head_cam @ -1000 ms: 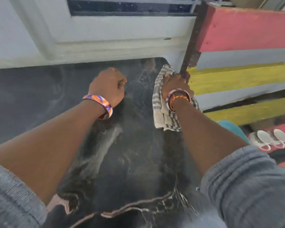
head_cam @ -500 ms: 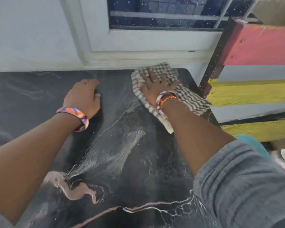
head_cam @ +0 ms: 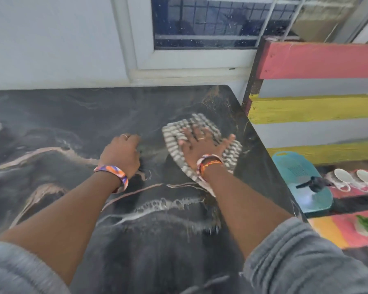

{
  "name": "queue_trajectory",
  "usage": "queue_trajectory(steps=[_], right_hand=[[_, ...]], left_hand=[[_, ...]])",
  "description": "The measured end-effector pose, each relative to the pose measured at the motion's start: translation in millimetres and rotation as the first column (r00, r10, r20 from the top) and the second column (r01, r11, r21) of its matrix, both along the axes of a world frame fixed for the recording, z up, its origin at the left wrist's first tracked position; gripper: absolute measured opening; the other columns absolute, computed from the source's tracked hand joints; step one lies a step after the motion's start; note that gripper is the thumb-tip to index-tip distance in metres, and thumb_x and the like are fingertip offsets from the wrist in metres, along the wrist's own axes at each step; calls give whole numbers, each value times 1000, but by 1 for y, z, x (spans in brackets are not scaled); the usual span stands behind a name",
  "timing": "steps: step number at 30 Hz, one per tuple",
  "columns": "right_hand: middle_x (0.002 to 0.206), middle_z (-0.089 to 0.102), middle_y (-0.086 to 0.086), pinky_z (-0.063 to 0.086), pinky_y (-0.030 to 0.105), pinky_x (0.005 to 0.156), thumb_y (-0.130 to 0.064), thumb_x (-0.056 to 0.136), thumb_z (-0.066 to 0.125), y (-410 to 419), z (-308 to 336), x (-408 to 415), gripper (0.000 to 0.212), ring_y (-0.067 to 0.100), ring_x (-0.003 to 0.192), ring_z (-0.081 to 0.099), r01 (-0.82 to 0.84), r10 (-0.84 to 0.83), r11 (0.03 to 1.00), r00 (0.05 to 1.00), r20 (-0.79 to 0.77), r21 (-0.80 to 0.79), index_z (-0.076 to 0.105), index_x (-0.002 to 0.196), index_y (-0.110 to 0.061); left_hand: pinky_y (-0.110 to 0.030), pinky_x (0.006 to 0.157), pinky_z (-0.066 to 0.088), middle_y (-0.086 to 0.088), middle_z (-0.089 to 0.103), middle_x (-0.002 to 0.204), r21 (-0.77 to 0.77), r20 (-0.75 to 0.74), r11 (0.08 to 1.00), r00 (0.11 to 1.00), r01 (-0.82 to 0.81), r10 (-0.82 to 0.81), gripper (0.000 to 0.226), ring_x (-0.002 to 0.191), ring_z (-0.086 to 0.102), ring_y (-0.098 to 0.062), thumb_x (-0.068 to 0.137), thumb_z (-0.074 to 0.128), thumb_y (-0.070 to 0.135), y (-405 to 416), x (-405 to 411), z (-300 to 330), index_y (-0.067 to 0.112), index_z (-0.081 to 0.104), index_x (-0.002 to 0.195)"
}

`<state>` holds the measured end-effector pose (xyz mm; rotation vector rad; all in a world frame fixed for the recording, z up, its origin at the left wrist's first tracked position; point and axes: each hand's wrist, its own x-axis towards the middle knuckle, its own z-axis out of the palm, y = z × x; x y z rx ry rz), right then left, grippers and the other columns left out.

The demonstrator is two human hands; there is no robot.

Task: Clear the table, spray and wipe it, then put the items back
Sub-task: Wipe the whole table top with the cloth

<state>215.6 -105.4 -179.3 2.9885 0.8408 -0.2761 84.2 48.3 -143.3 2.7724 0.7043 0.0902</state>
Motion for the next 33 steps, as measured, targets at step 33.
queue_trajectory(steps=[33], right_hand=[[157, -7, -15, -17, 76, 96, -52, 96, 9, 49, 6, -336, 50, 19, 147, -6, 105, -104, 994, 994, -19, 36, -1, 145, -47]], left_hand=[[-47, 90, 48, -24, 57, 123, 68, 63, 971, 970, 230, -234, 39, 110, 54, -42, 84, 49, 4, 127, -208, 13, 1, 56, 122]])
